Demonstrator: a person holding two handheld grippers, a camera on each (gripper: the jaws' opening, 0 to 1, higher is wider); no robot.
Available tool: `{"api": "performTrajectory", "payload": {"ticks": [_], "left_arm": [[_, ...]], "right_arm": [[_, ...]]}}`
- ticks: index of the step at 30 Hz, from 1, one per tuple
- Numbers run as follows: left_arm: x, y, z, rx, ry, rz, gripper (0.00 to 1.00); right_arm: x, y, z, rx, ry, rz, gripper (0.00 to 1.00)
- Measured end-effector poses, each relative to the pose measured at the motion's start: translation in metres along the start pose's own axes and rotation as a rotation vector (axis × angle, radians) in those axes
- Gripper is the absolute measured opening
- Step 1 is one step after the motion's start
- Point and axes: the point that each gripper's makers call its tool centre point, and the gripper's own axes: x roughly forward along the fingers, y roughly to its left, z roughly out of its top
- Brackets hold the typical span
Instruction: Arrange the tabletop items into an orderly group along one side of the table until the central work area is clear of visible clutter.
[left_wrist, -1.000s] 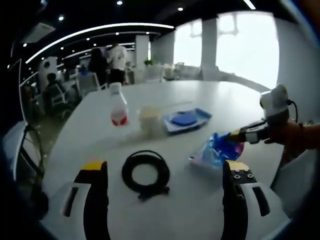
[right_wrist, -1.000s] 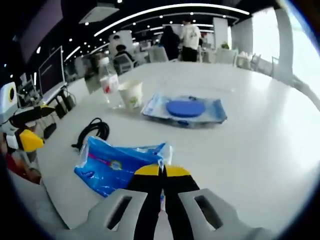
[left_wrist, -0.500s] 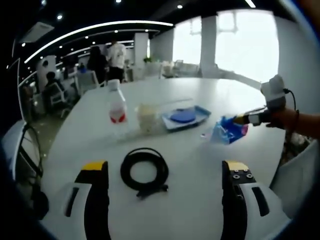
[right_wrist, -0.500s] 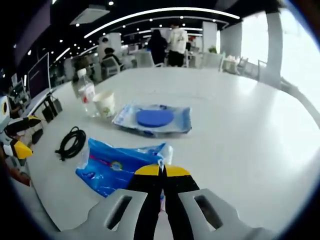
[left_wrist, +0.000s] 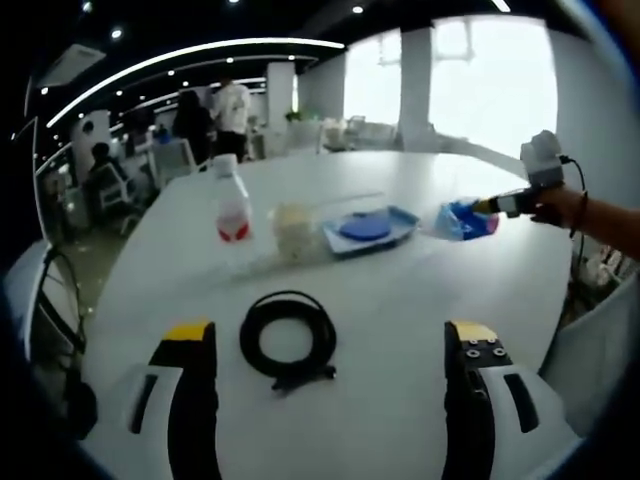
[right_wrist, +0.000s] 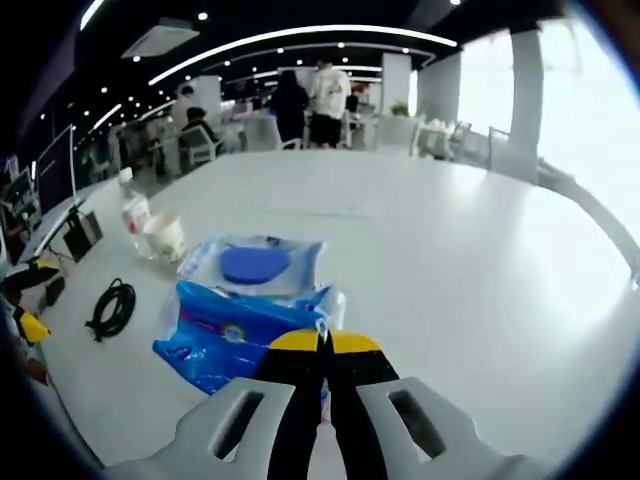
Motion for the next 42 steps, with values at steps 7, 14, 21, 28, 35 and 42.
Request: {"api": "performTrajectory", "payload": {"ticks": [7, 14, 21, 28, 35, 42], "left_arm": [[0.001, 0.003, -0.004, -0.008, 0.013, 0.012, 0.91], [0.003, 0.004, -0.006, -0.005, 0.02, 0.017, 0.9], [0.003, 0.006, -0.003, -0.009, -0.006, 0.025, 0.9], [0.007, 0.003, -0.009, -0.005, 0.014, 0.018, 0.92], [0.012, 0.001, -0.014, -0.003, 0.034, 0.008, 0.94], [0.013, 0.004, -0.012, 0.001, 0.022, 0.026, 0.92]], "right_arm": [[0.003, -0.021, 0.014, 0.001, -0.025, -0.044, 0.01], [0.008, -0.042, 0.029, -0.03, -0.056, -0.079, 0.01], [0.019, -0.06, 0.037, -0.047, -0.088, -0.096, 0.01], [0.034, -0.074, 0.039, -0.071, -0.089, -0.11, 0.01], [0.053, -0.09, 0.039, -0.082, -0.085, -0.117, 0.01], [0.074, -0.104, 0.038, -0.065, -0.09, -0.109, 0.01]]}}
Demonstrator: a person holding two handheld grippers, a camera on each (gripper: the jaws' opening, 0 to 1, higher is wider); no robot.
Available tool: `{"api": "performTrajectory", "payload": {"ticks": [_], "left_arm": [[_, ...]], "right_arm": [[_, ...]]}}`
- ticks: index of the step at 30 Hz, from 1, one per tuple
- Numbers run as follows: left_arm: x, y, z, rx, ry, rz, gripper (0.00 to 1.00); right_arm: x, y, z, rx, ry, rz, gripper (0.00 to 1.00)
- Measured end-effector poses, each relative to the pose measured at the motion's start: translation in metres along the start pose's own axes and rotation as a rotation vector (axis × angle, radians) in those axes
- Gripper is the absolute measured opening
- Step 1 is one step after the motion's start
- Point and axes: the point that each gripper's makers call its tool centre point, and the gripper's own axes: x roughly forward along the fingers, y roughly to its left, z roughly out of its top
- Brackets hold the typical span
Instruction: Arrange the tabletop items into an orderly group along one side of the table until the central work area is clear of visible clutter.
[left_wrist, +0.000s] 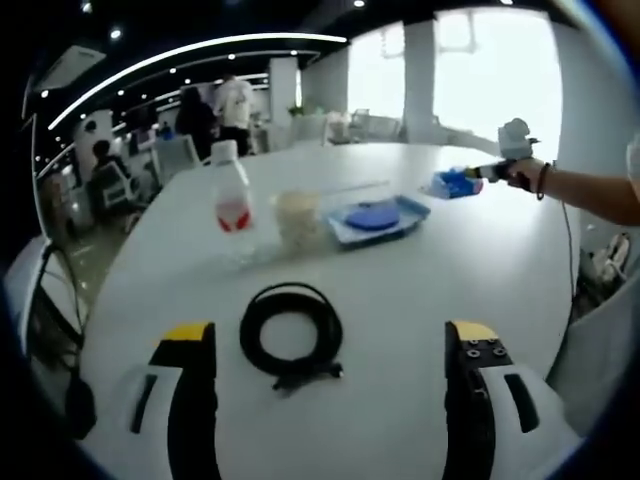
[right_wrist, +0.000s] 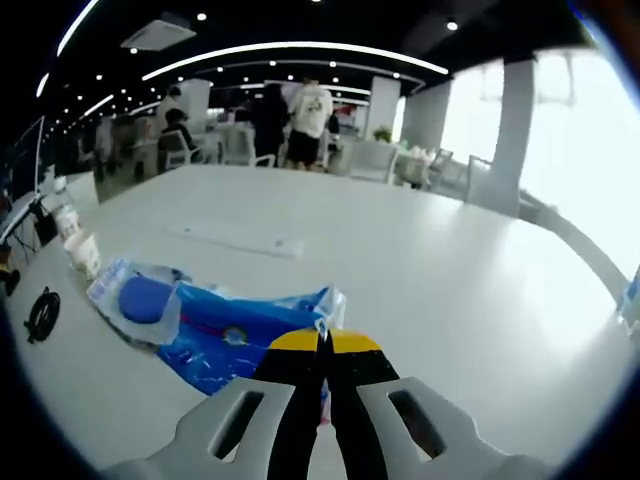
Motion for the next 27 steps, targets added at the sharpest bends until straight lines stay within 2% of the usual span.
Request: {"api": "performTrajectory", "payload": {"ticks": [9, 17, 23, 25, 27], "left_arm": [[0.002, 0.006, -0.004, 0.006, 0.021, 0.021, 0.91], [0.004, 0.009, -0.006, -0.004, 0.028, 0.029, 0.9], [0.003, 0.01, -0.005, -0.006, 0.028, 0.029, 0.9], [0.002, 0.01, -0.006, -0.005, 0.031, 0.026, 0.9], [0.002, 0.01, -0.007, -0.007, 0.035, 0.022, 0.9]], "right_arm": [[0.021, -0.001, -0.006, 0.005, 0.0, 0.022, 0.01], [0.038, -0.003, -0.019, -0.005, 0.029, 0.013, 0.01], [0.041, -0.003, -0.03, -0.009, 0.048, -0.004, 0.01], [0.041, -0.003, -0.04, -0.01, 0.082, -0.007, 0.01], [0.041, -0.005, -0.045, 0.011, 0.088, -0.012, 0.01]]}}
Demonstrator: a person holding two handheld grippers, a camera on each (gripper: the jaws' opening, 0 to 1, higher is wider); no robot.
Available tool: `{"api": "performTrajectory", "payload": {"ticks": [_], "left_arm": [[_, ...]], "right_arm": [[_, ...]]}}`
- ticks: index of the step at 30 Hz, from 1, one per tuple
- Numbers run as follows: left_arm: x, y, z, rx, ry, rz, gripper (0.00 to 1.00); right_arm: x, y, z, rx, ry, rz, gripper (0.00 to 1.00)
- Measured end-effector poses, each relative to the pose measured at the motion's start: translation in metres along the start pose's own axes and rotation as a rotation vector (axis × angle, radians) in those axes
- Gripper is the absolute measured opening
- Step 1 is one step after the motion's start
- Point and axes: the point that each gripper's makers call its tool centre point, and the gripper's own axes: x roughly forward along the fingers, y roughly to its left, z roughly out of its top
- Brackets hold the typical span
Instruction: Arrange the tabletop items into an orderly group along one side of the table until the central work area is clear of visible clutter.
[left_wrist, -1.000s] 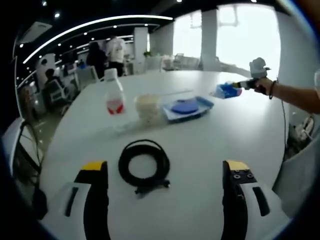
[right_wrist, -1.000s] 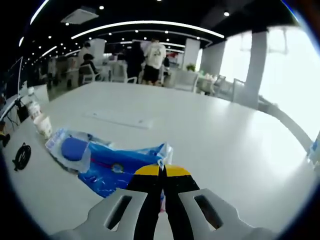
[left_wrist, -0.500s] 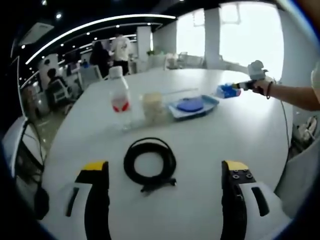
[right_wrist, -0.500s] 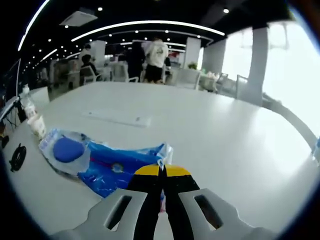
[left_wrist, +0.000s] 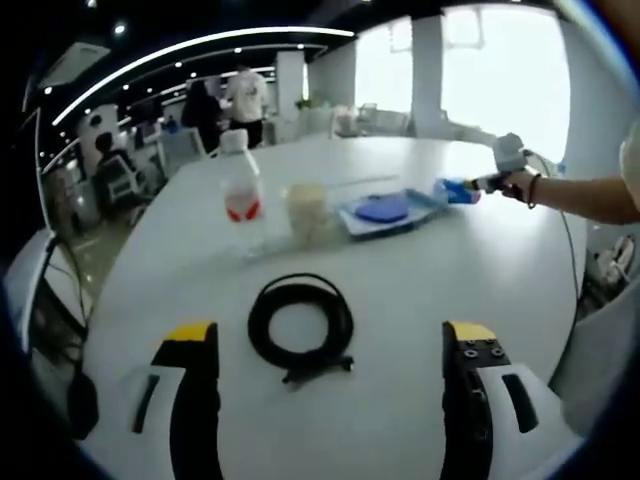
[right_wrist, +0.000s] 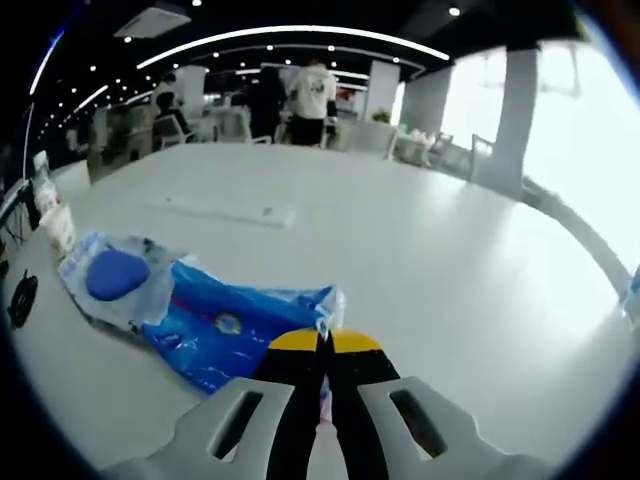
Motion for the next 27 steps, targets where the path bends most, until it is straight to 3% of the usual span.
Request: {"api": "performTrajectory", "payload": {"ticks": [4, 10, 16, 27], "left_arm": [[-0.001, 0.0, -0.001, 0.005, 0.002, -0.001, 0.89], [0.0, -0.002, -0.002, 0.008, 0.008, -0.009, 0.9], [-0.001, -0.002, -0.002, 0.011, 0.01, -0.004, 0.9], [0.0, -0.002, -0.002, 0.005, 0.007, -0.005, 0.9]], "right_arm": [[-0.001, -0.001, -0.002, 0.077, -0.014, 0.009, 0.02], [-0.003, -0.001, 0.012, 0.071, -0.078, 0.019, 0.06], [-0.003, 0.001, 0.007, 0.061, -0.06, 0.03, 0.13], [-0.005, -0.007, 0.015, 0.087, -0.092, 0.029, 0.29]]}}
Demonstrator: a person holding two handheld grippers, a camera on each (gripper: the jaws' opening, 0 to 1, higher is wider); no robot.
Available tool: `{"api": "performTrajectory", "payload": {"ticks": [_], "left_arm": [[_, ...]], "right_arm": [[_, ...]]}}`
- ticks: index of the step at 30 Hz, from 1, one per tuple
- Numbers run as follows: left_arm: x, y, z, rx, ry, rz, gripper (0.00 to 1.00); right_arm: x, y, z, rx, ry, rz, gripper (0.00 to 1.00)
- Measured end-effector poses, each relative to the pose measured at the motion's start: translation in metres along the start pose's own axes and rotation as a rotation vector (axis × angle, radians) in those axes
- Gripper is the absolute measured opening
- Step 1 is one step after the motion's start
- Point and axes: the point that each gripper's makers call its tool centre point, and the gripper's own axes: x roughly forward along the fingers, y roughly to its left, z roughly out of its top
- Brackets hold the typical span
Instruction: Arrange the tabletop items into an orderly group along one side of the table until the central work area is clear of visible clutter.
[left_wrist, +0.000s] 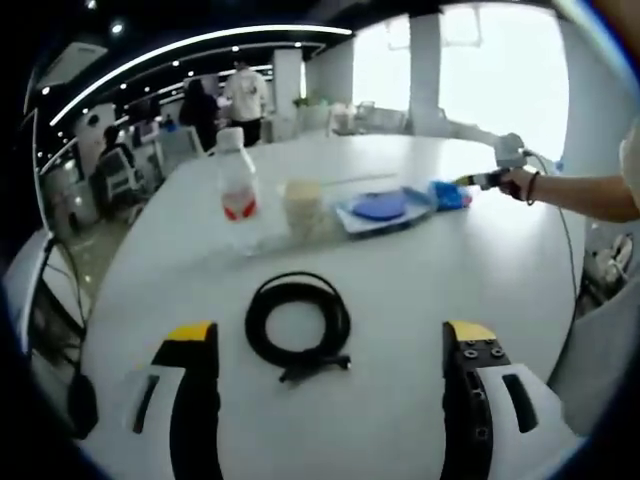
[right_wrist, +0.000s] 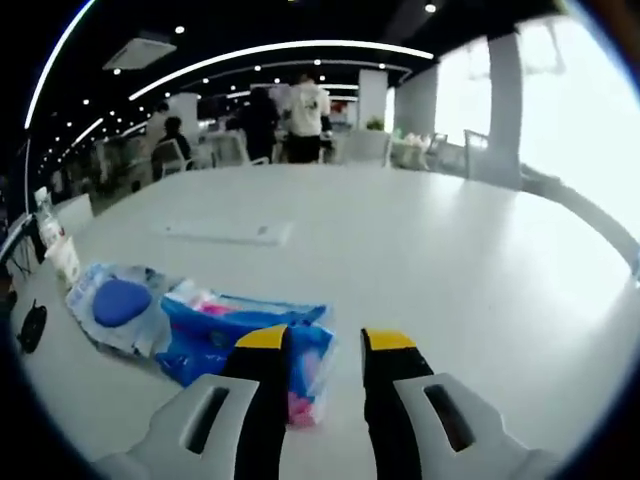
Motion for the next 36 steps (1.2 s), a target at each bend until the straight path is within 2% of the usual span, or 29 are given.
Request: {"api": "performTrajectory", "payload": {"ticks": [2, 5, 10, 13, 20, 29, 34, 36], "left_arm": [[0.0, 0.0, 0.001, 0.0, -0.001, -0.001, 0.9], [0.001, -0.002, 0.002, -0.002, -0.007, -0.008, 0.91], [0.001, -0.006, 0.004, -0.004, -0.01, -0.023, 0.94], [0.002, -0.009, 0.005, -0.004, -0.009, -0.032, 0.96], [0.0, -0.013, 0.009, -0.005, -0.019, -0.048, 0.99], [-0.004, -0.022, 0.011, -0.007, -0.017, -0.085, 0.99], [-0.007, -0.026, 0.013, 0.013, -0.015, -0.104, 0.99], [-0.009, -0.028, 0.014, 0.032, -0.017, -0.103, 0.99]], "right_arm": [[-0.002, -0.004, 0.002, 0.013, -0.005, -0.013, 0.3], [-0.007, -0.004, 0.009, 0.088, -0.03, -0.016, 0.37], [-0.015, 0.005, 0.024, 0.178, -0.073, 0.013, 0.6], [-0.02, 0.014, 0.027, 0.195, -0.067, 0.03, 0.72], [-0.036, 0.052, 0.031, 0.203, -0.037, 0.111, 0.88], [-0.066, 0.117, 0.041, 0.154, -0.057, 0.241, 0.96], [-0.077, 0.154, 0.035, 0.162, -0.038, 0.32, 0.98], [-0.08, 0.166, 0.033, 0.148, -0.036, 0.331, 0.98]]}}
